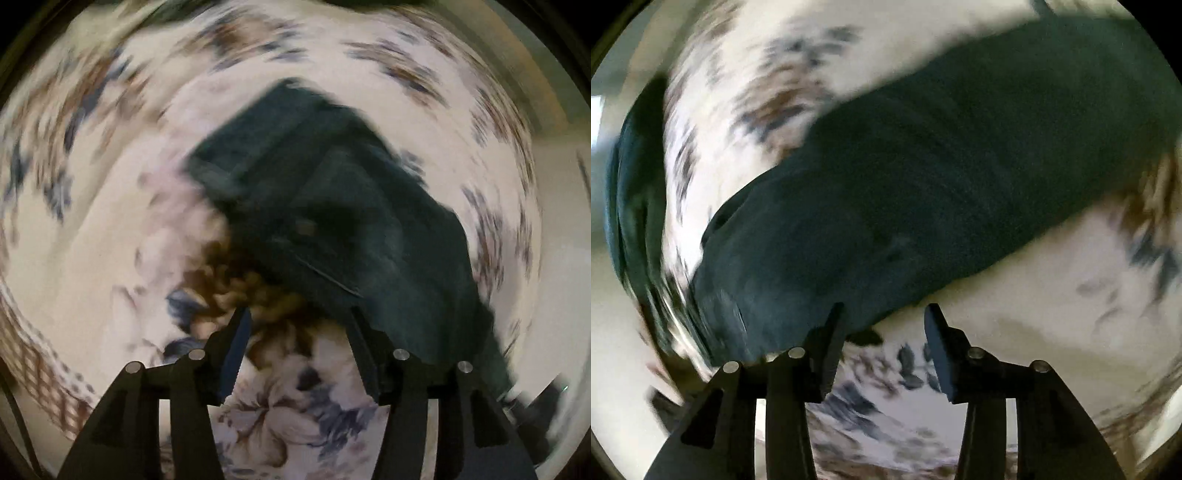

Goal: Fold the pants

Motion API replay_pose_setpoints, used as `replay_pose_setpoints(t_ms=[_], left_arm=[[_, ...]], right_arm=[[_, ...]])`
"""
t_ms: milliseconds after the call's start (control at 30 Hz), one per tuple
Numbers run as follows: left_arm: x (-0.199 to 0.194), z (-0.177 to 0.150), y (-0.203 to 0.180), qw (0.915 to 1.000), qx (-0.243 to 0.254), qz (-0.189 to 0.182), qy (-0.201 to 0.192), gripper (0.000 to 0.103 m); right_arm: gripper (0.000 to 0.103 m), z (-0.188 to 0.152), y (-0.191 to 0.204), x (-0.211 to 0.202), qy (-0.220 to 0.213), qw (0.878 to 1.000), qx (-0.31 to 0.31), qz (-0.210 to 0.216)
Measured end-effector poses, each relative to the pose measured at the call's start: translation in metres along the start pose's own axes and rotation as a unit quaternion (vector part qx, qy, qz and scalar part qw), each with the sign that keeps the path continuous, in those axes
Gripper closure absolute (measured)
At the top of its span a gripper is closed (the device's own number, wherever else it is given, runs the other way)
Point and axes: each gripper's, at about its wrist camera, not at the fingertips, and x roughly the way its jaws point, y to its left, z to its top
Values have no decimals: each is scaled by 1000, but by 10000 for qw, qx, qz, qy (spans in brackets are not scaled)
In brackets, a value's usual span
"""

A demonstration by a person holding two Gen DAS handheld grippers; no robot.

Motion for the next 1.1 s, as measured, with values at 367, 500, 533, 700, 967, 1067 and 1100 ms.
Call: replay_pose_setpoints(t_ms=[367, 500, 533, 700, 967, 1067, 1100], left_arm=[[88, 90, -100, 9806, 1734, 788, -472, 43], [120, 90, -80, 9807, 1707, 911, -285, 43], [121, 88, -79, 9800, 1733, 920, -340, 43], [118, 78, -80, 9782, 1728, 1041, -486, 43], [116, 75, -82, 9763, 1810, 1092, -456, 42], [122, 79, -87, 9743, 1878, 1148, -476, 42], [122, 78, -88, 9735, 1902, 1170, -490, 42]], right_arm=[[37, 112, 176, 53, 527, 9611, -2710, 48], [57, 136, 193, 113, 1308, 9411, -3101, -328], [63, 138, 195, 119, 1327, 9358, -3220, -555], [71, 120, 188, 119, 1760, 9158, -3586, -422], [71, 125, 193, 117, 1842, 9038, -3849, -331], [66, 132, 202, 130, 1770, 9015, -3923, -463], [66, 131, 203, 136, 1831, 8980, -3963, -548]])
